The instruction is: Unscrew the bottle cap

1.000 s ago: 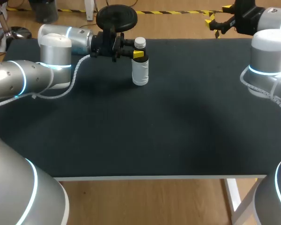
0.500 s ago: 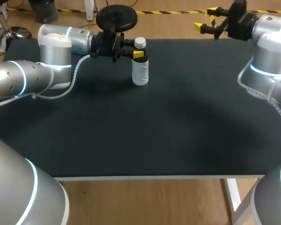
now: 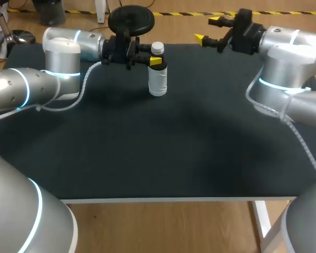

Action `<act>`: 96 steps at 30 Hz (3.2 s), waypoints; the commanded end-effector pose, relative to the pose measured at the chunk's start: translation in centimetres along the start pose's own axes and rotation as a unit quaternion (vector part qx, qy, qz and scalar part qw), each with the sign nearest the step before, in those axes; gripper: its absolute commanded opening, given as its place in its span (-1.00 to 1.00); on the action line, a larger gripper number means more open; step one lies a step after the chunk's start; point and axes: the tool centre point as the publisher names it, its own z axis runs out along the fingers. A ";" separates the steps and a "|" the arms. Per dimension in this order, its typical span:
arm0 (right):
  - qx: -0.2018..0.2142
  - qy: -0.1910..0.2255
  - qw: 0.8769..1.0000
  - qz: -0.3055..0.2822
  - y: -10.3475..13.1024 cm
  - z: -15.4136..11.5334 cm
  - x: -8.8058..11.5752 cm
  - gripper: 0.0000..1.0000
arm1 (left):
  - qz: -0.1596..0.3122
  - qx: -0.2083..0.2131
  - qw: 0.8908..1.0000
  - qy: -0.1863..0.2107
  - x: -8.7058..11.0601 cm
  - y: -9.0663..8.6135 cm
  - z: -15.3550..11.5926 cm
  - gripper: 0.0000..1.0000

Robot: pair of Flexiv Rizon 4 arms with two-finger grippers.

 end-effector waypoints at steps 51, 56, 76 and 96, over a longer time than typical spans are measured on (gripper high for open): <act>-0.030 -0.006 1.000 0.004 1.4 9.9 9.0 1.00 | 0.000 -0.001 1.000 0.001 -0.1 0.0 0.0 -1.00; -0.030 -0.011 0.999 0.016 0.9 9.9 9.5 1.00 | 0.000 -0.001 1.000 0.001 -0.1 0.0 0.0 -1.00; -0.024 -0.009 0.999 0.038 -1.2 10.9 10.2 1.00 | 0.000 -0.001 1.000 0.001 -0.1 0.0 0.0 -1.00; -0.026 0.002 0.998 0.053 -2.2 11.8 9.7 1.00 | 0.000 -0.001 1.000 0.001 -0.1 0.0 0.0 -1.00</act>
